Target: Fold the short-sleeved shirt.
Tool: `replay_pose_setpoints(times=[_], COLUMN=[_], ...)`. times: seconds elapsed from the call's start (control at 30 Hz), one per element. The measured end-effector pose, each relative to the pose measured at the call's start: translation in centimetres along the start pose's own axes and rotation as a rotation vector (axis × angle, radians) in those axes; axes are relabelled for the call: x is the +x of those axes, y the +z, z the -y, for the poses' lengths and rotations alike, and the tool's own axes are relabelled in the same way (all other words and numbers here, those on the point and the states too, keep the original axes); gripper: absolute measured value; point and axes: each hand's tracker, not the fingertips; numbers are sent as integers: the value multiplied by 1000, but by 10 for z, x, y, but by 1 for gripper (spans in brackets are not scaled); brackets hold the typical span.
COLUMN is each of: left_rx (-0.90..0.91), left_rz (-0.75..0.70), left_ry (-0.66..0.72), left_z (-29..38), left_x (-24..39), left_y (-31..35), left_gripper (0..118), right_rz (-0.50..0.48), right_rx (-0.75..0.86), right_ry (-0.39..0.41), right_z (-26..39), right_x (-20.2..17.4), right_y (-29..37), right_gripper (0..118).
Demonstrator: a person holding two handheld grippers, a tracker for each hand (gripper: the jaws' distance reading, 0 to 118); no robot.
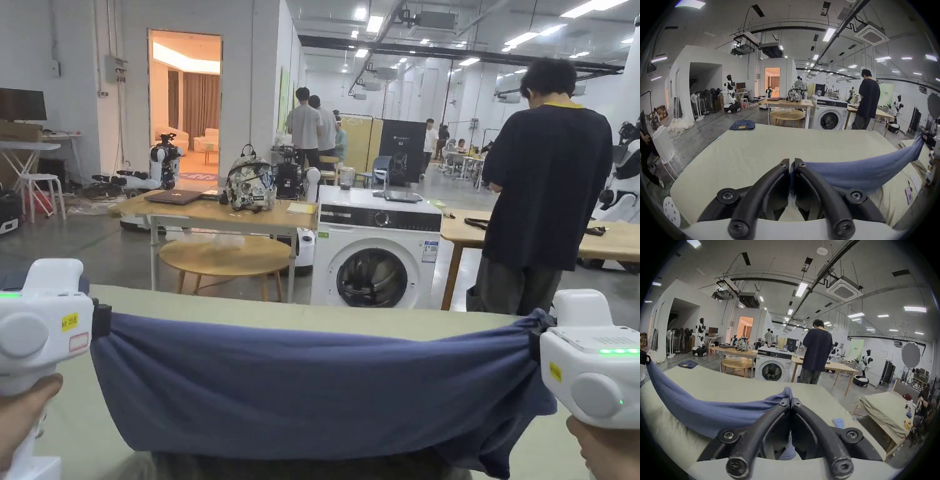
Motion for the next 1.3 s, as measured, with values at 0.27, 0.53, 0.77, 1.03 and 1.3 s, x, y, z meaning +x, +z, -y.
replay_pose_setpoints(times=[0.27, 0.53, 0.77, 1.03, 1.3], left_rx=[-91, -270, -436, -627, -632], left_rz=[32, 3, -17, -22, -24], left_ry=[49, 31, -22, -98, -77], left_z=[100, 187, 243, 280, 282], left_x=[-5, -6, -4, -6, -14], left_y=[49, 64, 65, 41, 29], left_gripper=[0, 0, 0, 0, 0], right_rz=[-35, -79, -104, -148, -95], right_rx=[-122, -300, -531, -755, -757], right_ry=[11, 74, 142, 187, 190], right_z=[80, 160, 218, 288, 275], right_x=[-4, -10, -13, -11, -10], right_y=[56, 92, 105, 74, 69], right_gripper=[0, 0, 0, 0, 20])
